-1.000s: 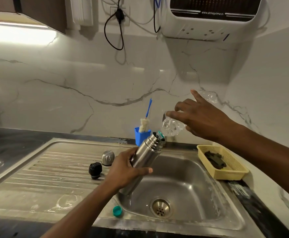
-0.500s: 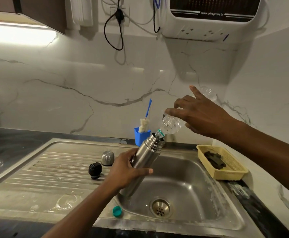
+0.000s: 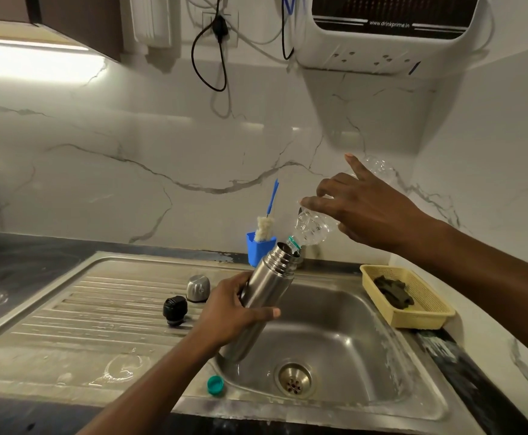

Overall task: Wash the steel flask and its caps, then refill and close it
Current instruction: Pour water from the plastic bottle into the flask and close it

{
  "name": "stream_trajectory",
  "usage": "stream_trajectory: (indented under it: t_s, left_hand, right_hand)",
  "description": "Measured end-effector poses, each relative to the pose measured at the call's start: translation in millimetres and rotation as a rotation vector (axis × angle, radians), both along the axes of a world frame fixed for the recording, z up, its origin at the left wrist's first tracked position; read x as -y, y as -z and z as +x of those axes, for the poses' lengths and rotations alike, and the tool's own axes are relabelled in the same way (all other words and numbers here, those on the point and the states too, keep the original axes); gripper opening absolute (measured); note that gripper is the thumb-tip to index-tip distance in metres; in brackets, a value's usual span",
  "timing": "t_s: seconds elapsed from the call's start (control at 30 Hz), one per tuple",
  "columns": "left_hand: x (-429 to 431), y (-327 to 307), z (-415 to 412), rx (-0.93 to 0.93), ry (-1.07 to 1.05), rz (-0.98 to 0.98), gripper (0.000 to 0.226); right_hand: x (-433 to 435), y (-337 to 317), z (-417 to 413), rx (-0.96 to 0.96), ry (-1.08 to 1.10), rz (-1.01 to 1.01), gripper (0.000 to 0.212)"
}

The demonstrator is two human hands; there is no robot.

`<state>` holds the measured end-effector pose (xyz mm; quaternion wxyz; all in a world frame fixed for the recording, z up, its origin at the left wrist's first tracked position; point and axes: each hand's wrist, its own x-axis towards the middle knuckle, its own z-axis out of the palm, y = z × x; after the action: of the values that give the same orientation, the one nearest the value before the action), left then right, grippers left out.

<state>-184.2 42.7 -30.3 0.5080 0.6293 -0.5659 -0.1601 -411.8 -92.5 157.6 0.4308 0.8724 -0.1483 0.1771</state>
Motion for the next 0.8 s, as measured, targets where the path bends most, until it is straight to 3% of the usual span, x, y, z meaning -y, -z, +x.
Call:
stream_trajectory:
  t_s: [0.8]
  left_hand:
    - [-0.9,-2.4,-5.8,0.003,-0.008,-0.002,0.066]
  right_hand:
    - [-1.7,-4.4,-0.2,0.009,-0.025,-0.028,0.076]
